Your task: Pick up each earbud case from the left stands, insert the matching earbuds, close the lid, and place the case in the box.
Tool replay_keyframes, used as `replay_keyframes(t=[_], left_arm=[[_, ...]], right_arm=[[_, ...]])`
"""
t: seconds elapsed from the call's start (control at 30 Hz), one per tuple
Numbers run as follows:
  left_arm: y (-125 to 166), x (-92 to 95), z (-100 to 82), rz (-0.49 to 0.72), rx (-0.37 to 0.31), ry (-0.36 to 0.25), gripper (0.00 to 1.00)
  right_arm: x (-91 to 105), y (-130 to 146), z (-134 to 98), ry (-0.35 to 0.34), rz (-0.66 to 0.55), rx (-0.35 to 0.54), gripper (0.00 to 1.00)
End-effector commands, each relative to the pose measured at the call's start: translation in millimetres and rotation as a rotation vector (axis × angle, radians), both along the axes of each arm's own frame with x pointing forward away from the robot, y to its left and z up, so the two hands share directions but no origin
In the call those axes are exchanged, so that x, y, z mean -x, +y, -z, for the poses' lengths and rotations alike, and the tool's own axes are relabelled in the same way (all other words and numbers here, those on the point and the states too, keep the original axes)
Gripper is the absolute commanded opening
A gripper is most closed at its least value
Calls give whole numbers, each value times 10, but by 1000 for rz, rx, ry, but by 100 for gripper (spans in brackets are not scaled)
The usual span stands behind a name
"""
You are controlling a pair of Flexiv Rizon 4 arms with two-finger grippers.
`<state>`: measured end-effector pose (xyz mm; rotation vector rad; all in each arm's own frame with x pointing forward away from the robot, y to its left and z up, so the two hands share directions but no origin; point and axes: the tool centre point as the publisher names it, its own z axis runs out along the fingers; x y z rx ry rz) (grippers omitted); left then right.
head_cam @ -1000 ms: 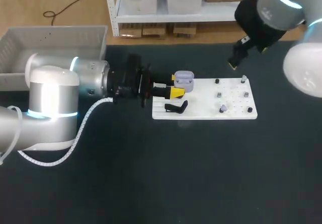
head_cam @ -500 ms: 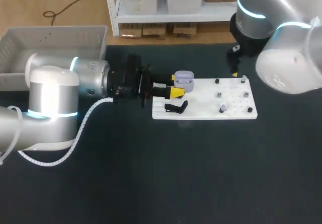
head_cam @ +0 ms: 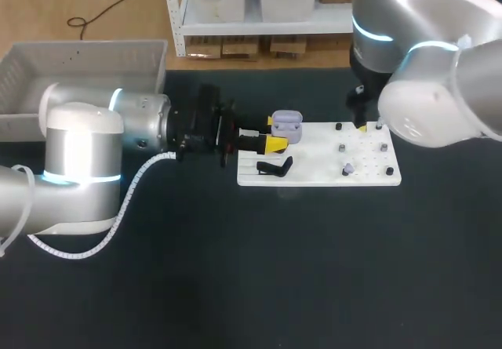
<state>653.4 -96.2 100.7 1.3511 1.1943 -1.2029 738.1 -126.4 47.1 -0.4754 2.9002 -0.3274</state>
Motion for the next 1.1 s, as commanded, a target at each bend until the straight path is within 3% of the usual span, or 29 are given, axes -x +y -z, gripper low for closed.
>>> replay_keyframes(t=[0.03,0.2,0.8,1.1], left_arm=[[-2,17,4,-7,2,-3,0],[-2,17,4,-7,2,-3,0],[-2,17,4,-7,2,-3,0],[-2,17,4,-7,2,-3,0]], right_arm=[[-93,-4,85,5,-1,-2,73],[-133,-9,148,6,-16,-9,50],[-218,-61,252,-9,-88,32,45],[-236,-78,297,-8,-105,60,37]])
